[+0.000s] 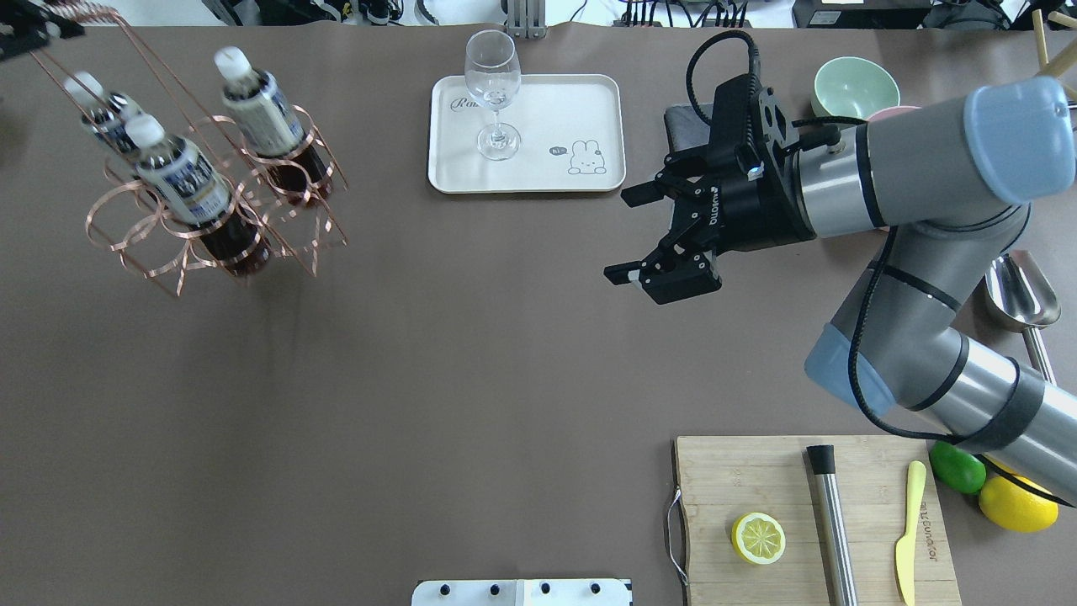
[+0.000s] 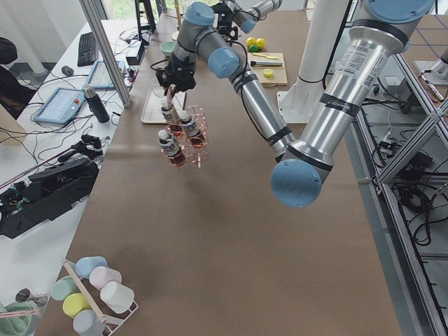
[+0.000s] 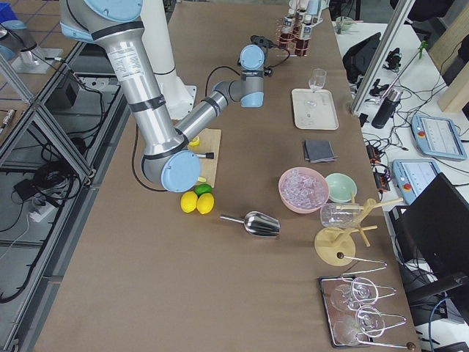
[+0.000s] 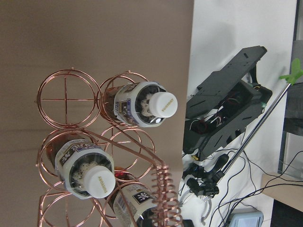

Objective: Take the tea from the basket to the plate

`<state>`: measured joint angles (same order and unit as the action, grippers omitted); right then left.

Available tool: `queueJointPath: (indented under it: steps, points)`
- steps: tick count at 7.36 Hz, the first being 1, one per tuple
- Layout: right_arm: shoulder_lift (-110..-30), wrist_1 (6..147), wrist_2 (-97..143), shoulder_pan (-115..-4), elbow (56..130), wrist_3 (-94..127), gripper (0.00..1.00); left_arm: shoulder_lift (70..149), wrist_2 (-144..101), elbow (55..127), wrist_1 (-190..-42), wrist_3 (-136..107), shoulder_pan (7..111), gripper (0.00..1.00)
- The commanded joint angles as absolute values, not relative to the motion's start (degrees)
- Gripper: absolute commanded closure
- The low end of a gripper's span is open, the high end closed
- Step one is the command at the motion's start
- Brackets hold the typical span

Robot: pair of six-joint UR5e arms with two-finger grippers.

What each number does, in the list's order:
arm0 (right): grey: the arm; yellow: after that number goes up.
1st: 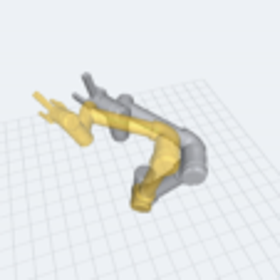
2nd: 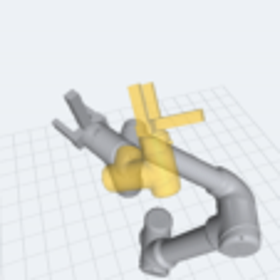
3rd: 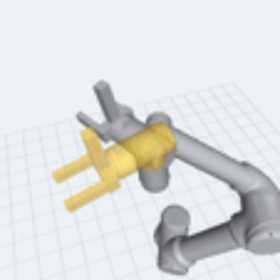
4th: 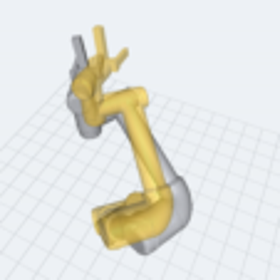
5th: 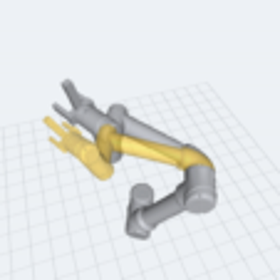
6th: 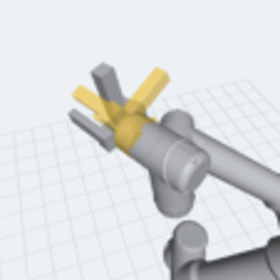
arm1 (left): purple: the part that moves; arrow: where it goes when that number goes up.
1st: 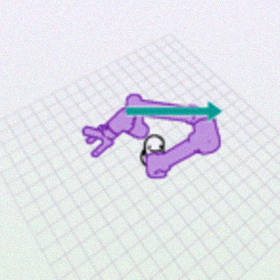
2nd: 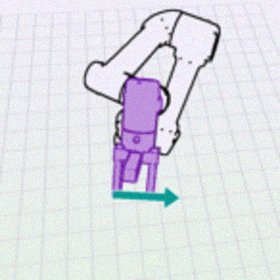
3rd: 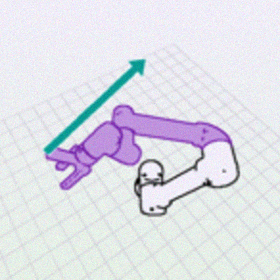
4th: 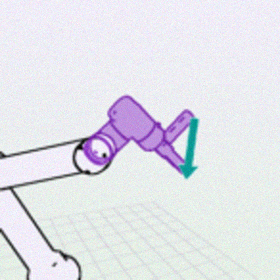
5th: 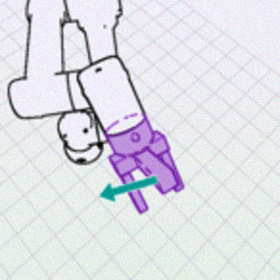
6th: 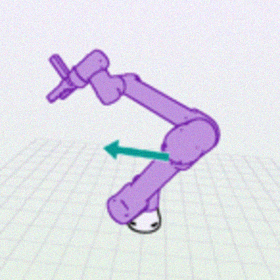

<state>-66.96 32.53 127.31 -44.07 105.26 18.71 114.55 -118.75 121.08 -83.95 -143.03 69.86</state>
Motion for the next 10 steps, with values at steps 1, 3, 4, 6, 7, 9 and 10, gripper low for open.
queueJointPath:
  steps: [1, 3, 4, 6, 7, 9, 10]
  points:
    - [-67.2, 24.5, 116.9, -38.2, 102.6, 18.7, 0.00, 124.1, -109.9, 131.4, -63.2, -159.3, 53.0, 1.00]
    - [-67.1, 13.2, 112.0, -34.9, 95.1, 18.7, 0.00, 130.0, -109.8, 131.0, -58.7, -167.0, 47.2, 1.00]
    - [-67.1, 7.4, 111.8, -34.9, 91.4, 18.7, 0.00, 131.1, -106.2, 130.2, -58.7, -168.3, 42.4, 1.00]
    - [-67.5, 2.6, 111.7, -35.3, 89.0, 18.4, 0.00, 133.3, -101.3, 127.5, -58.8, -171.6, 36.6, 1.00]
    - [-67.6, 2.6, 111.8, -36.3, 89.0, 18.2, 0.00, 135.3, -101.3, 125.2, -58.8, -171.7, 36.5, 1.00]
    - [-70.0, -0.1, 111.7, -37.3, 88.6, 16.3, 0.00, 140.1, -101.3, 121.2, -58.9, -171.6, 33.9, 1.00]
    - [-71.4, -5.8, 112.0, -38.1, 86.0, 16.2, 0.00, 141.8, -100.6, 120.5, -58.9, -171.3, 31.5, 1.00]
